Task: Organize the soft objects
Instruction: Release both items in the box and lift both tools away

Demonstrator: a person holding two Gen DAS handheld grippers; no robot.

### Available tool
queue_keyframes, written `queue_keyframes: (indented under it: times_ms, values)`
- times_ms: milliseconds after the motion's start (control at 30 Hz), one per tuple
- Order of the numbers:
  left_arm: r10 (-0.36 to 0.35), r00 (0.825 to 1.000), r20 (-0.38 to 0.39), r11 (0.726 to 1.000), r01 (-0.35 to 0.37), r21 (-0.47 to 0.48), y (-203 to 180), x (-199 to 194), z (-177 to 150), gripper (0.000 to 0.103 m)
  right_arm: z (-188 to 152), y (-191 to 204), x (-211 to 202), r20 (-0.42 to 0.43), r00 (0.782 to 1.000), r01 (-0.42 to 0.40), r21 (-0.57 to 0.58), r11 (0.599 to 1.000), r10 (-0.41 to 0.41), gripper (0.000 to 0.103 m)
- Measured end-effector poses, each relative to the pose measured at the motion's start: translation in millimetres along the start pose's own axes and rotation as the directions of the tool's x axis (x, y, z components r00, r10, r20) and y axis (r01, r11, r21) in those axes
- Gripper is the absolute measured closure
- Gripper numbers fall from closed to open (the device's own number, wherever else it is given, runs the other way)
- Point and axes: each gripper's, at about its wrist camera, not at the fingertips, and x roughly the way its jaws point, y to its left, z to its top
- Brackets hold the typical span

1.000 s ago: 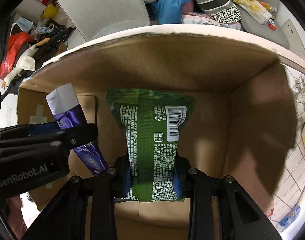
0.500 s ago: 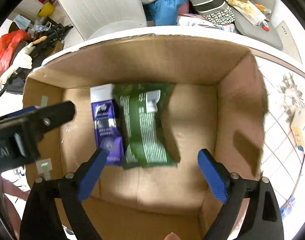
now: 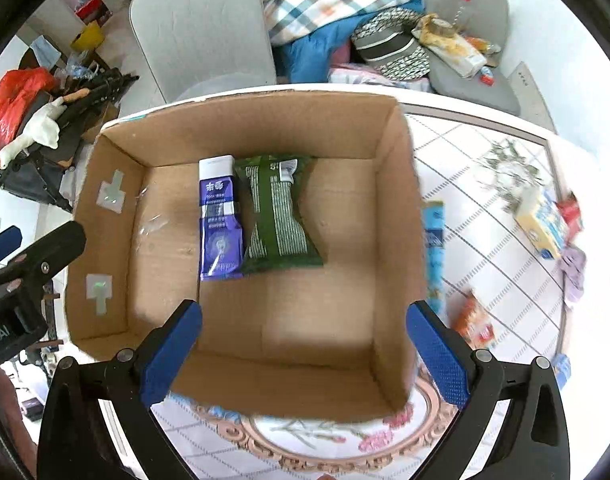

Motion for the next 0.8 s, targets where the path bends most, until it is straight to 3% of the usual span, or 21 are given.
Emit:
queue_keyframes:
  times_ms: [367,567,667,800]
  values:
    - [-0.026,0.997,0.069,1.0,0.025,0.005,10,-73,-52,0.001,-65,5,-103,0.16,0.987,0.005,-0.01,1.0,-0.003,0.0]
    - [-0.042,0.996,0.08,0.999,0.044,-0.015,1,-100,-68,0.001,-92,0,-137,0.191,0.98,-0.064,-0.003,0.998,0.064,0.0]
    - [-0.055,0.994,0.092,0.998,0.055,-0.001,-15,-111,-70,0.001,-97,-16,-147,0.203,0.976,-0.088,0.017,0.996,0.083,0.0]
    - [-0.091,0.992,0.086,0.995,0.088,0.043,-61,-120,-67,0.001,-107,-74,-145,0.176,0.979,-0.119,0.118,0.986,0.097,0.0]
